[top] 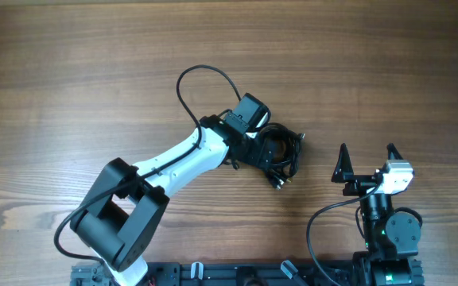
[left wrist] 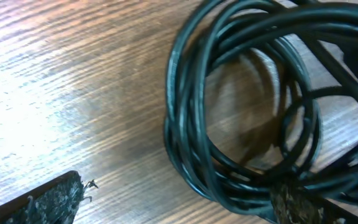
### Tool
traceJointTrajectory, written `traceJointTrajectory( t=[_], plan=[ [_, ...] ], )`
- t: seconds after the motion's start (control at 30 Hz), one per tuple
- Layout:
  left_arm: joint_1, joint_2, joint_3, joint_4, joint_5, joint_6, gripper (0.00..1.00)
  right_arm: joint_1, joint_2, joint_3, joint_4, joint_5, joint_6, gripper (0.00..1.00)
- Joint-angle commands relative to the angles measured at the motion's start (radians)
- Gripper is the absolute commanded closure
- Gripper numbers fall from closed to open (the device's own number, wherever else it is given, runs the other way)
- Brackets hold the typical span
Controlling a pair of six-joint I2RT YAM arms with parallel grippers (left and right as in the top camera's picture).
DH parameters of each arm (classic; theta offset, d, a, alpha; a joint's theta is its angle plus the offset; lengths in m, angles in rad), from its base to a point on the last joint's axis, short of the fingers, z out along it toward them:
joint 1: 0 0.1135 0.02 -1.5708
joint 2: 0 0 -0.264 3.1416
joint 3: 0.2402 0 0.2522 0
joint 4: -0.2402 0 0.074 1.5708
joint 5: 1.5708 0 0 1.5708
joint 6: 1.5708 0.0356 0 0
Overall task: Untangle cables
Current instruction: 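Reach the left gripper forward over the black cable coil, then grasp the cable coil with the left gripper and lift it up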
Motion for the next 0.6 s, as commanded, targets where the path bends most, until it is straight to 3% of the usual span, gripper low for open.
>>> traceJointTrajectory(
  t=[0.0, 0.33, 0.57],
  plan=[
    [-0.003, 0.023, 0.018, 0.008, -0.032, -0.012, 0.03, -0.004, -0.008, -0.001, 0.003, -0.008, -0.012, 0.00],
    [-0.003, 0.053, 0.018, 0.030, -0.046, -0.027, 0.06, -0.004, -0.008, -0.001, 0.003, -0.008, -0.012, 0.00],
    [-0.003, 0.060, 0.018, 0.030, -0.046, -0.027, 0.14, -0.004, -0.008, -0.001, 0.003, -0.008, -0.012, 0.00]
  ],
)
